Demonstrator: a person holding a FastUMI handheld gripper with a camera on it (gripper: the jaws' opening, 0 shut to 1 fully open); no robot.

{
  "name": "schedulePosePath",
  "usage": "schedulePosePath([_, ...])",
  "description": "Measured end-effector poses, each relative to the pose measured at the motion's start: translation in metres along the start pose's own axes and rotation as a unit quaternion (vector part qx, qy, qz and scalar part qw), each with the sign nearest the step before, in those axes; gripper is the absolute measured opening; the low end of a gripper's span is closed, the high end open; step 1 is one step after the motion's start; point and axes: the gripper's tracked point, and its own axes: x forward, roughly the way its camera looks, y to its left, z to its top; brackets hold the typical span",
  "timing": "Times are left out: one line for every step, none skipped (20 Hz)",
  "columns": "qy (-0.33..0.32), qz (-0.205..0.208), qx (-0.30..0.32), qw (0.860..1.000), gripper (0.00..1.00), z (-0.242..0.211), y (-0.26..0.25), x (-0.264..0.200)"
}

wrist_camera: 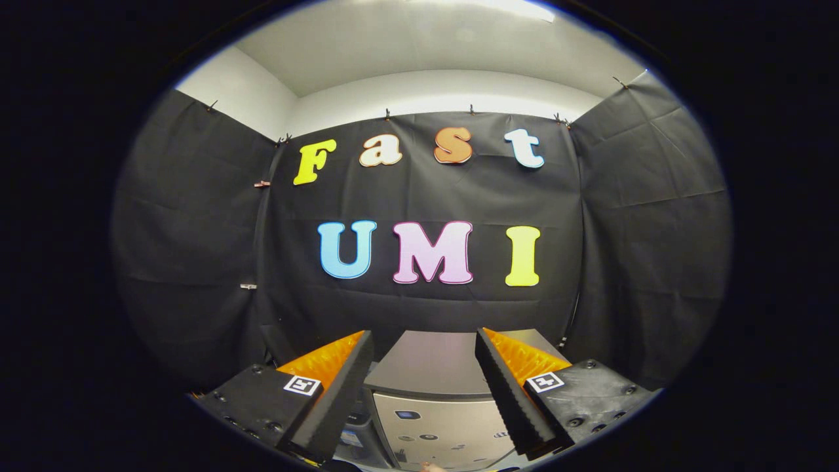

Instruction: Put the clothes into the washing machine and then close the washing machine lid.

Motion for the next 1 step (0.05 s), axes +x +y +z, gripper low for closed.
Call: schedulePosePath([-0.002, 0.001, 0.001, 1.0, 0.98, 0.0017, 0.0002, 0.0003])
